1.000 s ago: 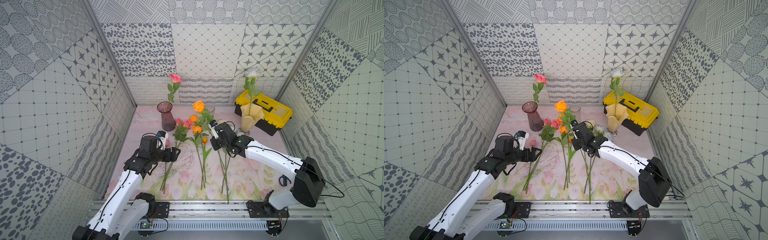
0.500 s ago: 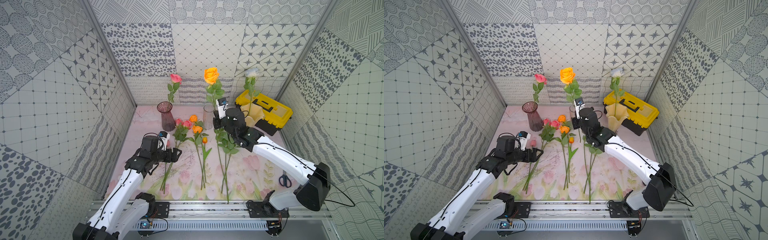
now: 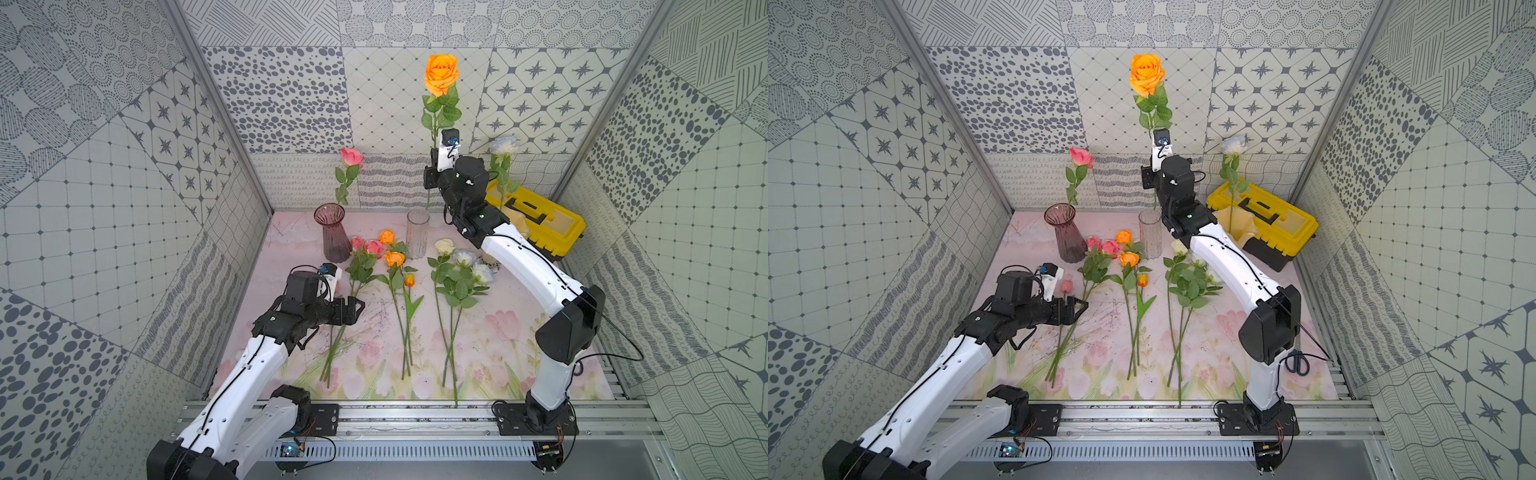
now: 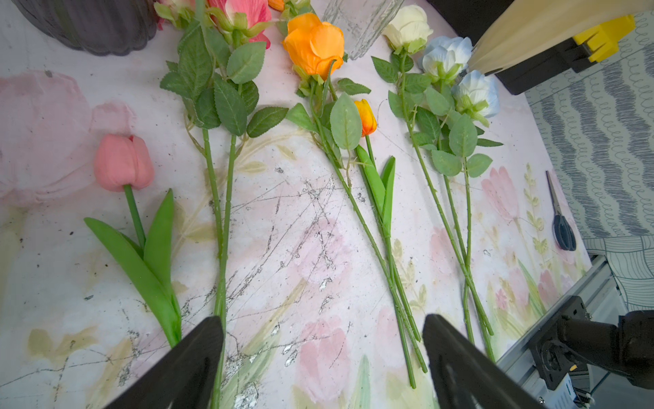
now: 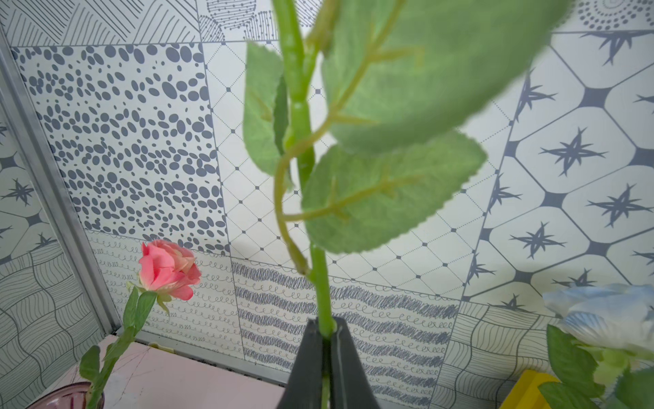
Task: Arrange the flowers in different vases according to their variety
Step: Insert the flower into the vase.
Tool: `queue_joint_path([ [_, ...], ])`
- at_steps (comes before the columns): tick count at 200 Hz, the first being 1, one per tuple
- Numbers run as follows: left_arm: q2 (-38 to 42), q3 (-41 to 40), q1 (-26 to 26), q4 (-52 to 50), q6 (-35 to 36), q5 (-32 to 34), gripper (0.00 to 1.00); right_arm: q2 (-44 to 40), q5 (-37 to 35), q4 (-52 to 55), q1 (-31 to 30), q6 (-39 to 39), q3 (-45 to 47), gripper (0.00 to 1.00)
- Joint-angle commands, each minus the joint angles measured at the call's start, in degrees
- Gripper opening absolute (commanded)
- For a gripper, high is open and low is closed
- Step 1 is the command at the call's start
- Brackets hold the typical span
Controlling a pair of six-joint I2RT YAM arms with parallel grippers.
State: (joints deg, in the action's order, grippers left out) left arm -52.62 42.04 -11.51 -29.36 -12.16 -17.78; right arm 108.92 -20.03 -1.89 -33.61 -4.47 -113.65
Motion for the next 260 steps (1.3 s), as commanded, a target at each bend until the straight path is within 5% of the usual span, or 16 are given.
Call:
queue_joint_path([
  [1, -0.18, -0.03, -0.09, 0.63, 0.99, -0.78, 0.93, 3.97, 0.26, -0.58, 0.55, -1.62, -4.51, 0.0],
  [106, -0.58, -0.03, -0.18, 0.71, 1.24, -0.6, 0.93, 6.68, -0.87, -3.54, 0.69, 1.99, 6.83, 0.0],
  [126, -0.56, 0.01, -0.33, 0.58, 1.15, -0.5, 0.93, 5.03, -0.97, -2.97, 0.3, 2.03, 9.57, 0.59],
  [142, -0.53, -0.07, -0.33, 0.68, 1.09, -0.41, 0.93, 2.61, -1.83, -3.54, -0.29, 1.75, 12.81, 0.76],
  [197, -0.29, 0.01, -0.36, 0.54, 0.98, -0.07, 0.93, -7.27, -2.36, -2.86, -2.4, 2.89, 23.65, 0.83],
  [260, -0.19, 0.06, -0.64, 0.36, 0.85, 0.11, 0.93, -21.63, -3.1, 10.07, -4.54, 10.45, 34.93, 0.83],
])
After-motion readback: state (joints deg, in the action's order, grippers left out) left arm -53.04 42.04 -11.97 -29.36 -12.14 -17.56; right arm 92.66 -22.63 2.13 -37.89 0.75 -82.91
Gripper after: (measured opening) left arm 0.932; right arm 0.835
